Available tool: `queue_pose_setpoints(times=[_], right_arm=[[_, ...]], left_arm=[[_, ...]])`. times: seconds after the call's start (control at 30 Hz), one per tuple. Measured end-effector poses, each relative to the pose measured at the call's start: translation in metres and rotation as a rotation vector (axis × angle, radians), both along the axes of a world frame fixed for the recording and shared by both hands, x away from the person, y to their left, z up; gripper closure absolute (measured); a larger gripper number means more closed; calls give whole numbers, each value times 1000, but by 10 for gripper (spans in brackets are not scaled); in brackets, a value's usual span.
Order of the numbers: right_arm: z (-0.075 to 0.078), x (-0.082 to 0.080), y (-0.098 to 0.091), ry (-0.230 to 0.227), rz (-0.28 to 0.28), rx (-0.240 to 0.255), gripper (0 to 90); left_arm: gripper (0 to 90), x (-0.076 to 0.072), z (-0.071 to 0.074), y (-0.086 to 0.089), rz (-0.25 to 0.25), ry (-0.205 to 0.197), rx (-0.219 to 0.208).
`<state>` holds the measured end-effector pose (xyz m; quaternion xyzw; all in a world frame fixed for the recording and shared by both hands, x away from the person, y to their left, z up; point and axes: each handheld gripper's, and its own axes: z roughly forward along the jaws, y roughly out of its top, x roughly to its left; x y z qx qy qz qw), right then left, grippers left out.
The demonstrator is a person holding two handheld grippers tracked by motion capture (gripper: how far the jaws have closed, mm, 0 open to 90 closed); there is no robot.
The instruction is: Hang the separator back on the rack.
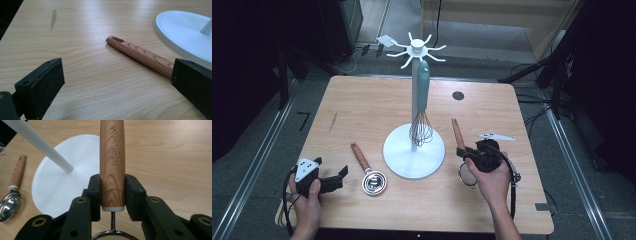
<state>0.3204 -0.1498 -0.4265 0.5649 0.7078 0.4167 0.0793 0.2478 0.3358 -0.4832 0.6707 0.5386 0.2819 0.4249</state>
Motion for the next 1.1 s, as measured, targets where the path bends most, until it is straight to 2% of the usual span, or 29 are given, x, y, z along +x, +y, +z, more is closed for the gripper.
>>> queue_pose_setpoints(times=[0.27,0.67,0.97,1.1], right_arm=[[13,-10,4,-138,32,48,702],[19,-16,9,-257,74,103,702],[27,-23,14,-389,103,124,702],[29,-23,16,-398,111,132,702]], left_arm=[[0,0,0,0,0,-1,-1],[0,0,0,0,0,-1,0],[0,0,0,0,1,-2,0],[0,0,0,0,1,-2,-1]])
